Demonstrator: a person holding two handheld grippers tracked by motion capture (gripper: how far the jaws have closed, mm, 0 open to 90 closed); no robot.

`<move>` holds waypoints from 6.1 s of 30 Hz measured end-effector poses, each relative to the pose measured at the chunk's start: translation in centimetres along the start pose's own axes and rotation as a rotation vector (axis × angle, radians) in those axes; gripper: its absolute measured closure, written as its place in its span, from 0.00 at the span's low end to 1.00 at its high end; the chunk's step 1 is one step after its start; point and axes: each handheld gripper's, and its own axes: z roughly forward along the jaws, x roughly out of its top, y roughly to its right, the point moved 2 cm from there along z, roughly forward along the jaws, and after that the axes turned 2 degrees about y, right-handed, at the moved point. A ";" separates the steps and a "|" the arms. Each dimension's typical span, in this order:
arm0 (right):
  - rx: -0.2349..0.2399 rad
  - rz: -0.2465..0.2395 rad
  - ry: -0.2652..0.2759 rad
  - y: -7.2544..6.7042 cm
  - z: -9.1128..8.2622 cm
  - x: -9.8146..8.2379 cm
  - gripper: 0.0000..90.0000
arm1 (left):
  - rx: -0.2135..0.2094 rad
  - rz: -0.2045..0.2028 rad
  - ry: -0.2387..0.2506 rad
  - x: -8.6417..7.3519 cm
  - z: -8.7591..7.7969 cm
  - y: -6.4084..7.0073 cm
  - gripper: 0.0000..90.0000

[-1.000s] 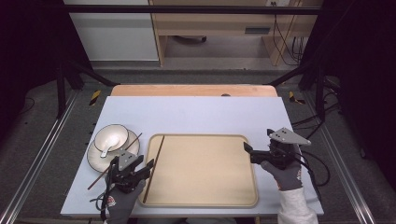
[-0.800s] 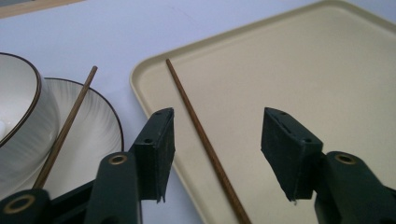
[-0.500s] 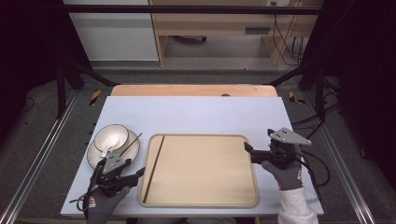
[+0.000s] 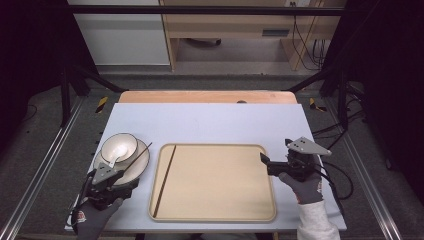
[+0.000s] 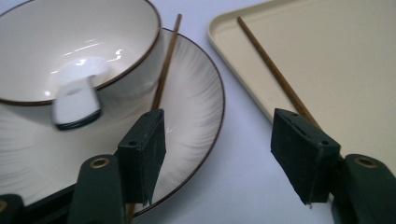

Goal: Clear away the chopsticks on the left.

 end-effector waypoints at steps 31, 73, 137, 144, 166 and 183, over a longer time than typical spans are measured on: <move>0.005 0.002 -0.006 0.0 0.1 -0.1 0.05 | 0.065 0.013 -0.129 -0.7 2.5 -3.5 0.81; -0.003 -0.009 -0.012 0.0 0.0 -0.1 0.05 | 0.034 -0.028 -0.029 1.3 1.1 1.6 0.93; 0.012 -0.024 -0.018 -0.8 0.3 -0.1 0.04 | 0.103 -0.192 0.058 0.8 6.9 12.2 0.93; 0.010 -0.030 -0.021 -0.7 0.4 -0.1 0.04 | 0.108 -0.188 0.024 0.5 7.3 12.1 0.93; 0.006 -0.033 -0.026 -0.7 0.4 -0.1 0.04 | 0.115 -0.173 -0.056 0.5 7.7 12.2 0.90; 0.000 -0.019 0.002 -0.3 -0.3 0.2 0.03 | 0.027 -0.124 0.091 4.0 4.8 10.9 0.77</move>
